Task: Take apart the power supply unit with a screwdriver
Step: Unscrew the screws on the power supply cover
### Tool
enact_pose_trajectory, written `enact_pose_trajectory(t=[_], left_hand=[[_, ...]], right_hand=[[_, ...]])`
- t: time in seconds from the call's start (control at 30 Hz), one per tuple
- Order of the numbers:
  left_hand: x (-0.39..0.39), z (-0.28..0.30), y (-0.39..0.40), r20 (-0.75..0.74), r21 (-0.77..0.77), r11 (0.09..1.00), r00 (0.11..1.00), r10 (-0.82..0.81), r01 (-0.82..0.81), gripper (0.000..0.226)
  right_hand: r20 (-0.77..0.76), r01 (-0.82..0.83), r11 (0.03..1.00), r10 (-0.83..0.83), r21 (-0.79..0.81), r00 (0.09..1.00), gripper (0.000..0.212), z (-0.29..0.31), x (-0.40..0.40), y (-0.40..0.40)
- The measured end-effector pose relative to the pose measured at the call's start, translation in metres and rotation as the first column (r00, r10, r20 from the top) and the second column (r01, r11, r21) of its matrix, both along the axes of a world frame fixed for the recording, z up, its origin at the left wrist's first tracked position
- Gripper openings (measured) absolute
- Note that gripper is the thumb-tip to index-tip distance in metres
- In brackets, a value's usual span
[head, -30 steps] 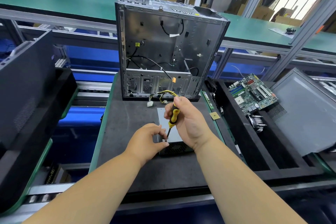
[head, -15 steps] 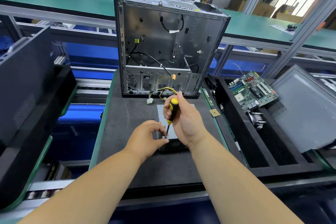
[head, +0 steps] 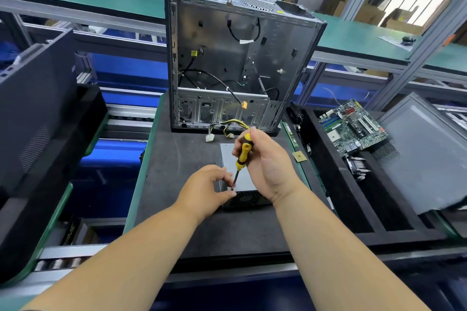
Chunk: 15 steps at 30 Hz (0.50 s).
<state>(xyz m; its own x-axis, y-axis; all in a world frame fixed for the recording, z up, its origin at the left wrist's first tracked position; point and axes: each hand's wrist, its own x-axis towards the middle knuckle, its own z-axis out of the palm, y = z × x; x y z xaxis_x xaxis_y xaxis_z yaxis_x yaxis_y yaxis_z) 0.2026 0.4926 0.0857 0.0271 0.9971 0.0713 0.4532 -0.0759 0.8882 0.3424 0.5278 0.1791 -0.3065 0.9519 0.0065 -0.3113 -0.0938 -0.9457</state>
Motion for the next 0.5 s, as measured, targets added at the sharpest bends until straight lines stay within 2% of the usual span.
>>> enact_pose_trajectory(t=[0.17,0.27,0.33,0.43,0.5], left_hand=[[0.0006,-0.0003,0.0003,0.014,-0.013,1.0,1.0,0.0,0.0,0.026],[0.0006,-0.0006,0.0002,0.009,-0.013,1.0,1.0,-0.001,0.001,0.024],[0.0003,-0.0005,0.0002,0.003,-0.01,1.0,1.0,-0.005,0.005,0.025],[-0.0001,0.0004,0.0001,-0.006,-0.003,1.0,1.0,-0.008,0.008,0.025],[-0.0004,0.0012,0.0005,-0.019,-0.001,1.0,1.0,-0.009,0.009,0.026]], right_hand=[[-0.06,0.03,0.999,-0.031,-0.024,0.998,0.046,-0.0032,-0.0019,0.0016],[-0.093,0.007,0.999,-0.011,-0.035,0.996,0.05,-0.003,-0.0013,0.0006],[-0.084,-0.007,1.0,0.005,-0.028,0.996,0.046,-0.0018,-0.0003,0.0001],[-0.033,-0.008,1.0,0.009,0.014,0.999,0.024,-0.0011,0.0017,-0.0015],[-0.02,-0.001,1.0,0.002,0.016,1.0,0.02,-0.0019,0.0036,-0.0022]])
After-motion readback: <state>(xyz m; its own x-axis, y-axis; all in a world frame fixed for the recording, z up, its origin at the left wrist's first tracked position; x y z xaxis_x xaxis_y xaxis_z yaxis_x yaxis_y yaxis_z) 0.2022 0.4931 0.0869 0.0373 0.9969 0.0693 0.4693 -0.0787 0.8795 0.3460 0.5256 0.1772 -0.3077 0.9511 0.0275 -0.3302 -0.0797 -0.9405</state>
